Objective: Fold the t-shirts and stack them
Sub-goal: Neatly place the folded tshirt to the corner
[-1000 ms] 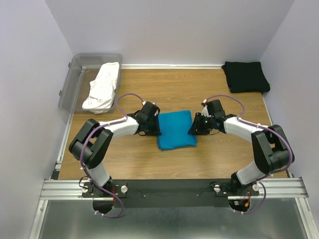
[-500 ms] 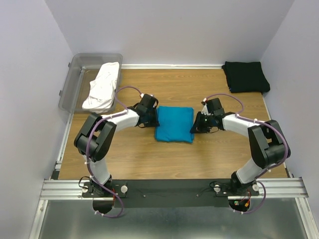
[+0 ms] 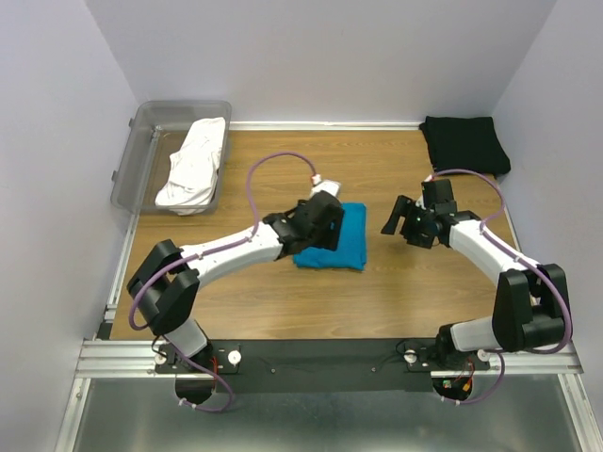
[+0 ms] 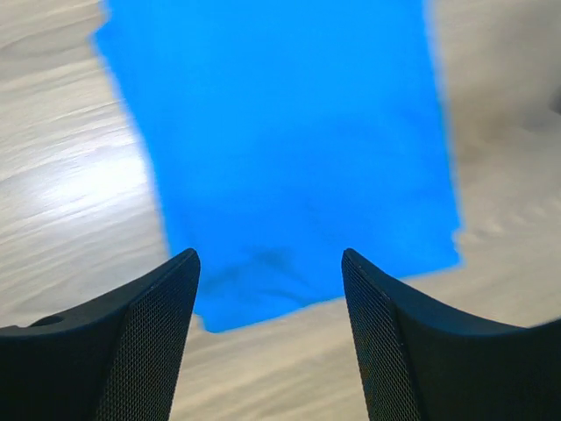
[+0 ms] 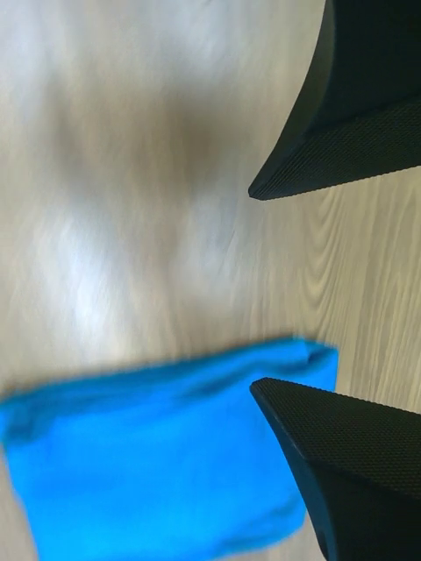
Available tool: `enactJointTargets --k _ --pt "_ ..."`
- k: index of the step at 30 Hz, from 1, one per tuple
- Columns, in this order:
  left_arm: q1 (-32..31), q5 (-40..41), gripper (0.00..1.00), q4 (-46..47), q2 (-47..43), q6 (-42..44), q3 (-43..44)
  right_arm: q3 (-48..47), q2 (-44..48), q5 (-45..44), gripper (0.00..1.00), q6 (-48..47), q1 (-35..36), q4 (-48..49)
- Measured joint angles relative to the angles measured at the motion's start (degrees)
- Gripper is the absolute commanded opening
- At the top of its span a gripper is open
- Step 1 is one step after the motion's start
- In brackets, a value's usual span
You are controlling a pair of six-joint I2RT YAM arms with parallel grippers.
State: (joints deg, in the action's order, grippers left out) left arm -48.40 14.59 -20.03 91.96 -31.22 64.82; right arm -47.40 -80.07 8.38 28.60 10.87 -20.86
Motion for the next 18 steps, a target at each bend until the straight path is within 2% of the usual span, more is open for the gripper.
enactJointTargets --k 5,9,12,18 --pt "-10.49 3.72 0.68 -0.74 3.67 3.50 5.75 3.39 0.59 -0.46 0.95 1.16 -3.65 -2.49" --pt "-16.52 6.23 0.65 -1.73 11.74 6.51 12.90 4.90 1.03 -0.42 0.96 1.81 -6.10 -3.19" --pt "-18.91 6.95 0.65 -2.89 17.55 8.55 16.90 5.60 2.01 -0.35 0.96 1.88 -7.96 -3.32" --pt "-19.61 9.38 0.65 -5.95 23.15 11.61 20.41 6.67 3.39 0.57 0.96 1.81 -9.99 -3.34"
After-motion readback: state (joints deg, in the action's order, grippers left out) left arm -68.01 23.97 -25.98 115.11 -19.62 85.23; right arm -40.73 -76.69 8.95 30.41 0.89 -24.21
